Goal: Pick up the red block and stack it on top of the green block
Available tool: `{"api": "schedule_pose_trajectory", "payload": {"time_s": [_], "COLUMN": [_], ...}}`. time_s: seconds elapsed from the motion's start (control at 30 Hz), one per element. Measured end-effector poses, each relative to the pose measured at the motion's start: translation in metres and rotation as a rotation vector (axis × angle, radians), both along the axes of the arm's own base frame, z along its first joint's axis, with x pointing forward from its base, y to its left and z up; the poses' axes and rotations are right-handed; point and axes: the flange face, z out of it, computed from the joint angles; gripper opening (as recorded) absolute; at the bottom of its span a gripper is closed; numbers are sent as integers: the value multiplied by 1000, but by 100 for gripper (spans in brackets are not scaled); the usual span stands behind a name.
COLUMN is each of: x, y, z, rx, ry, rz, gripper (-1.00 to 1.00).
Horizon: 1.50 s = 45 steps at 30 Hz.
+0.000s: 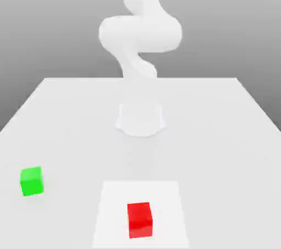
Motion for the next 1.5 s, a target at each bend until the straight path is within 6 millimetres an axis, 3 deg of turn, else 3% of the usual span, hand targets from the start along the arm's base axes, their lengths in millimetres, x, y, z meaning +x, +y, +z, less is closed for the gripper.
{"api": "schedule_pose_trajectory", "payload": {"time_s": [0.2, 0.4, 0.57, 0.73, 0.93, 0.97, 1.2, 1.37, 1.4, 1.5], "x": [65, 97, 99, 80, 71, 71, 71, 71, 69, 53], "y": [0, 1, 2, 0, -1, -1, -1, -1, -16, -90], "z": [-113, -232, -333, -430, -512, -521, -521, -469, -461, -448], "rx": [-3, -13, -28, -49, -57, -56, -57, -56, -43, 29], "ry": [188, 370, 521, 672, 720, 721, 721, 722, 722, 722], "rz": [35, 66, 89, 110, 117, 117, 117, 115, 74, -147], "gripper": [0, 0, 0, 0, 0, -100, -100, -100, -100, -100]}}
